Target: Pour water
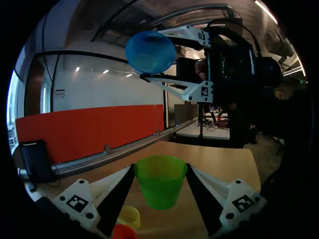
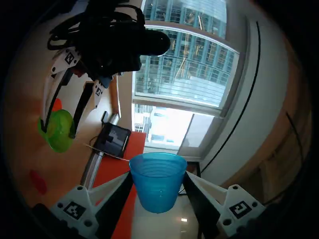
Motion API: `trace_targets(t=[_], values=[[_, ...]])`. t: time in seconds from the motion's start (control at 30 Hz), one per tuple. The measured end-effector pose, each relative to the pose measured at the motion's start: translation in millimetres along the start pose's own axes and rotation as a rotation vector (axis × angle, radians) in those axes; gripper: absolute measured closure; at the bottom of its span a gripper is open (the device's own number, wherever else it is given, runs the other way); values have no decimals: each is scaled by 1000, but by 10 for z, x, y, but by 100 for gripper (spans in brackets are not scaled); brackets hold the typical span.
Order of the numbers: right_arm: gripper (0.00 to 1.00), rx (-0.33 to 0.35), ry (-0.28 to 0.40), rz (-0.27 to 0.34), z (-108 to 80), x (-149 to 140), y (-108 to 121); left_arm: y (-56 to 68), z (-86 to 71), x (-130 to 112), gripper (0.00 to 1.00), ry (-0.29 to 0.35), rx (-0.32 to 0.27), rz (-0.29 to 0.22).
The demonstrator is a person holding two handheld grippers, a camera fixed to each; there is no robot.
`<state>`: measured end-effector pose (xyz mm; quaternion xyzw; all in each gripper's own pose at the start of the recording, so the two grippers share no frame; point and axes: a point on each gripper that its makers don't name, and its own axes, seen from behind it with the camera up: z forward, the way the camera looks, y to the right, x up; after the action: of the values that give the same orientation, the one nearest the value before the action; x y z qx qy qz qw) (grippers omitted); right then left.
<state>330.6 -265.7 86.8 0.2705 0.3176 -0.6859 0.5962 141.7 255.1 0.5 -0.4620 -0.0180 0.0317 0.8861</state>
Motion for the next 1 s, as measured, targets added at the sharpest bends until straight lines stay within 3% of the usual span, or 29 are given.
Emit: trace_targets(t=[0.2, 0.57, 0.77, 1.0], values=[[12, 6, 5, -23, -11, 50, -26, -10, -5, 10, 10, 4, 0, -3], [12, 10, 8, 32, -4, 43, -37, -40, -11, 0, 10, 5, 8, -3], [12, 14, 7, 172, -30, 14, -53, -43, -21, -1, 10, 6, 10, -3], [12, 24, 13, 419, -105, -11, -46, -56, -35, 17, 10, 6, 16, 4]])
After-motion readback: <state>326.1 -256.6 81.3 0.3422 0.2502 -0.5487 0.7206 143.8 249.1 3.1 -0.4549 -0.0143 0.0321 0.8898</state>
